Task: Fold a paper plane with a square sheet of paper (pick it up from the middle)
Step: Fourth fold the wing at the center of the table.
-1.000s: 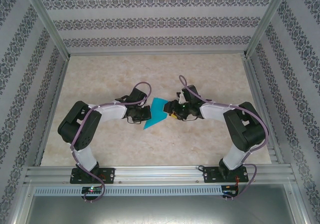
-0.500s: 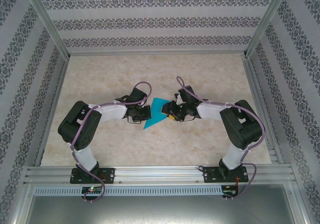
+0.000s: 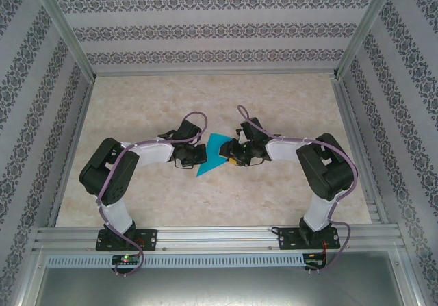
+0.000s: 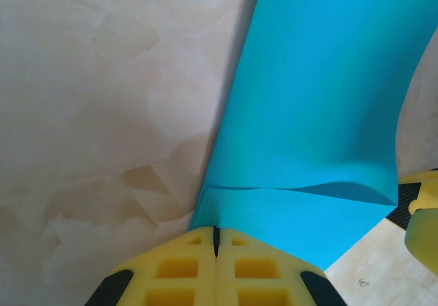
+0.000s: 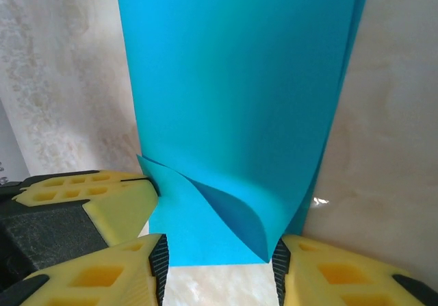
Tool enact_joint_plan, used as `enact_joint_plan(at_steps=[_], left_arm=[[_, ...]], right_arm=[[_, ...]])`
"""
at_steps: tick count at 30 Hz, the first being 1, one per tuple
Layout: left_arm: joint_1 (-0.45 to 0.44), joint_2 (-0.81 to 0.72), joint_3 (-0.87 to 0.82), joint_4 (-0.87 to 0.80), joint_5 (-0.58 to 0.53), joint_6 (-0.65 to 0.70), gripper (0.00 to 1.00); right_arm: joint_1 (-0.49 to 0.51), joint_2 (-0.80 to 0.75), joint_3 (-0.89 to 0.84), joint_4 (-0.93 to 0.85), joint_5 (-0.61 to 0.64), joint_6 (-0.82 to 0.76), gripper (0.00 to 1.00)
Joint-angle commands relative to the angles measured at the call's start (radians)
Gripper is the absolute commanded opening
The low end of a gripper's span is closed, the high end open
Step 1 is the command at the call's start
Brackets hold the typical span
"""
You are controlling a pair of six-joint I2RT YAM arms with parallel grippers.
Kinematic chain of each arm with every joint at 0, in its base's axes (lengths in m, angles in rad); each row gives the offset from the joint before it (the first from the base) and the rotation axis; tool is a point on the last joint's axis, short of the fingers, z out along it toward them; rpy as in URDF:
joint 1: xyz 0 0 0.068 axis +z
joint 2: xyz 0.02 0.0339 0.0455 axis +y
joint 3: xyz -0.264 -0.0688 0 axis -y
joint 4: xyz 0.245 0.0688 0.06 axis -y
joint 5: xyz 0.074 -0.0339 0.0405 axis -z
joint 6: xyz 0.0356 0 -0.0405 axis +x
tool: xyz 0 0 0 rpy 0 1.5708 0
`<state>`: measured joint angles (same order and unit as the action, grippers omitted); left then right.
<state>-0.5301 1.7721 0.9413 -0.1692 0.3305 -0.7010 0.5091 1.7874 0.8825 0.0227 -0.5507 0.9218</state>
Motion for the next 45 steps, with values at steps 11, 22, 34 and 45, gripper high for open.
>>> enact_joint_plan(at_steps=[11,22,34,45], left_arm=[[-0.007,0.027,-0.013,-0.052,-0.047,-0.006,0.05],[-0.007,0.024,-0.015,-0.043,-0.04,-0.008,0.06],[-0.007,-0.005,-0.024,-0.045,-0.043,-0.005,0.07],[-0.007,-0.125,0.004,-0.106,-0.091,0.004,0.21]], right_arm=[[0.011,0.006,-0.002,0.049,-0.048,0.113,0.43],[-0.001,0.012,-0.08,0.216,-0.071,0.3,0.41],[-0.015,0.053,-0.11,0.377,-0.074,0.343,0.38],[-0.019,0.063,-0.107,0.366,-0.068,0.321,0.12]])
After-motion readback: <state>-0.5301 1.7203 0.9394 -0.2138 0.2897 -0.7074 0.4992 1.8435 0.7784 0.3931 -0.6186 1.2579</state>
